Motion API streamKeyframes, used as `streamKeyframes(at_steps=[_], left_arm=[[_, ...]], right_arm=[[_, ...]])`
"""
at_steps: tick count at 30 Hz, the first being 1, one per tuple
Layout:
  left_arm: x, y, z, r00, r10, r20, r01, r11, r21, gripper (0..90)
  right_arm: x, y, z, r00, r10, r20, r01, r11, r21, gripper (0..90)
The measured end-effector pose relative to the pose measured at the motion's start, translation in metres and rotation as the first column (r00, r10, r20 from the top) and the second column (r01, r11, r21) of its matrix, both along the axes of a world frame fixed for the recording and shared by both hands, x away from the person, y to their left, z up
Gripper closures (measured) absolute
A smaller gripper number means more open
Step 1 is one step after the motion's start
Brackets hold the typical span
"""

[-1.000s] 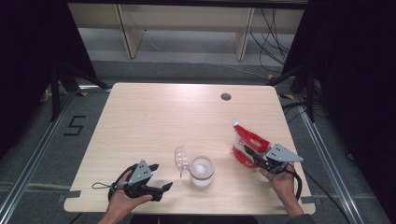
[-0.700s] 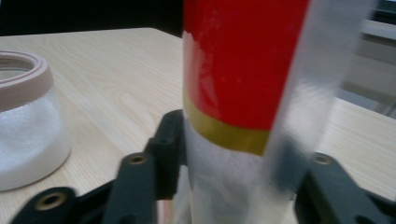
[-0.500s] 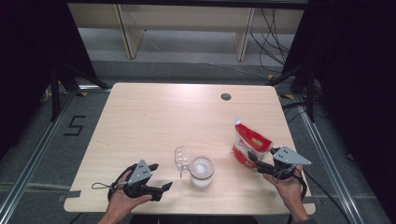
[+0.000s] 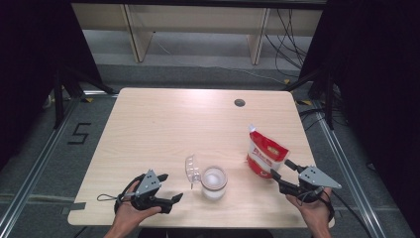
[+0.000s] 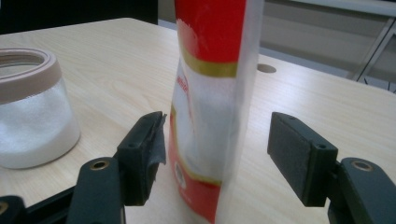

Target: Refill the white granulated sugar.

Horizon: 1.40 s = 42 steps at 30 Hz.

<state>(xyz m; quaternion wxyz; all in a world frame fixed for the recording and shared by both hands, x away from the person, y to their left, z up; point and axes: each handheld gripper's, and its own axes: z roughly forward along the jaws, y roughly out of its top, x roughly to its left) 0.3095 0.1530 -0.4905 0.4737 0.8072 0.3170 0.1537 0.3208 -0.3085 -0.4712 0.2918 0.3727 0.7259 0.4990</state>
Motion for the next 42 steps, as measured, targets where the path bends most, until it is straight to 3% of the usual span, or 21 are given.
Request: streamKeyframes(at_steps=[4,5,6,7,8,13,14,18,20,21,23,25,28,29,30,31,34,36,39,42], left_arm=[[0.0,0.001,0.001,1.0,-0.001,-0.004,0.001,1.0,-0.008,17.7],[0.0,0.001,0.001,1.0,-0.004,-0.001,0.004,1.0,-0.008,17.7],[0.0,0.001,0.001,1.0,-0.004,-0.003,0.004,0.9999,-0.012,17.7],[0.0,0.001,0.002,1.0,-0.004,-0.004,0.004,0.9999,-0.014,17.7],[0.0,0.0,0.001,1.0,0.0,-0.006,0.0,0.9996,-0.03,17.7],[0.0,0.002,0.003,1.0,-0.007,-0.002,0.007,0.9999,-0.016,17.7],[0.0,0.002,0.004,1.0,-0.001,-0.001,0.001,0.9997,-0.023,17.7],[0.0,0.001,0.005,1.0,0.001,-0.002,-0.001,0.9997,-0.025,17.7],[-0.001,0.0,0.006,1.0,-0.003,-0.001,0.003,0.9997,-0.024,17.7],[0.0,-0.001,0.006,1.0,-0.008,-0.004,0.008,0.9995,-0.032,17.7],[-0.001,-0.001,0.007,0.9999,-0.008,-0.009,0.008,0.9993,-0.037,17.7],[0.0,0.0,0.009,0.9997,-0.026,0.003,0.026,0.9995,-0.021,17.7],[0.0,-0.002,0.011,0.9998,-0.021,-0.006,0.02,0.9983,-0.055,17.7],[-0.001,-0.002,0.013,0.9998,-0.017,-0.011,0.016,0.9983,-0.056,17.7],[-0.001,-0.003,0.014,0.9998,-0.017,-0.011,0.016,0.9981,-0.059,17.7],[-0.001,-0.003,0.016,0.9998,-0.019,-0.009,0.019,0.9982,-0.057,17.7],[0.001,-0.004,0.021,0.9994,-0.033,0.012,0.034,0.9985,-0.042,17.7],[0.001,-0.005,0.023,0.9999,-0.017,0.0,0.017,0.9978,-0.064,17.7],[0.002,-0.005,0.025,0.9999,-0.014,-0.001,0.014,0.9983,-0.057,17.9],[0.002,-0.007,0.026,0.9999,-0.01,-0.004,0.01,0.9983,-0.058,18.3]], right_arm=[[-0.008,-0.003,0.0,0.9998,-0.019,-0.008,0.019,1.0,0.005,36.8],[-0.012,-0.002,0.001,0.9991,-0.029,-0.031,0.03,0.999,0.022,36.7],[-0.012,-0.005,0.001,0.9999,-0.012,-0.003,0.012,1.0,-0.014,36.5],[-0.013,-0.005,0.001,0.9999,-0.014,-0.004,0.014,1.0,-0.004,36.4],[-0.017,-0.003,0.0,0.9983,-0.033,-0.049,0.034,0.999,0.032,36.2],[-0.021,-0.004,0.0,0.9994,-0.022,-0.028,0.023,1.0,0.015,35.7],[-0.023,-0.003,0.001,0.9987,-0.018,-0.049,0.019,0.999,0.027,35.5],[-0.028,-0.003,0.0,0.999,-0.006,-0.045,0.007,1.0,0.017,35.2],[-0.032,0.0,-0.001,0.9972,-0.009,-0.074,0.01,1.0,0.024,35.0],[-0.031,0.0,-0.002,0.9986,0.009,-0.052,-0.008,1.0,0.012,34.9],[-0.034,0.002,-0.002,0.9969,0.009,-0.078,-0.008,1.0,0.023,34.3],[-0.034,0.003,-0.003,0.9975,0.022,-0.067,-0.02,1.0,0.022,33.8],[-0.037,0.006,-0.003,0.995,0.021,-0.097,-0.02,1.0,0.016,33.3],[-0.035,0.005,-0.004,0.9968,0.03,-0.075,-0.03,1.0,0.001,32.5],[-0.036,0.007,-0.004,0.9943,0.026,-0.104,-0.023,0.999,0.024,32.3],[-0.036,0.007,-0.004,0.994,0.031,-0.105,-0.028,0.999,0.026,32.3],[-0.033,0.007,-0.007,0.9943,0.046,-0.096,-0.046,0.999,0.002,31.7],[-0.032,0.007,-0.008,0.9939,0.056,-0.095,-0.058,0.998,-0.018,31.7],[-0.034,0.009,-0.008,0.9919,0.039,-0.121,-0.04,0.999,-0.007,31.7],[-0.033,0.009,-0.008,0.9938,0.043,-0.102,-0.047,0.998,-0.033,31.7]])
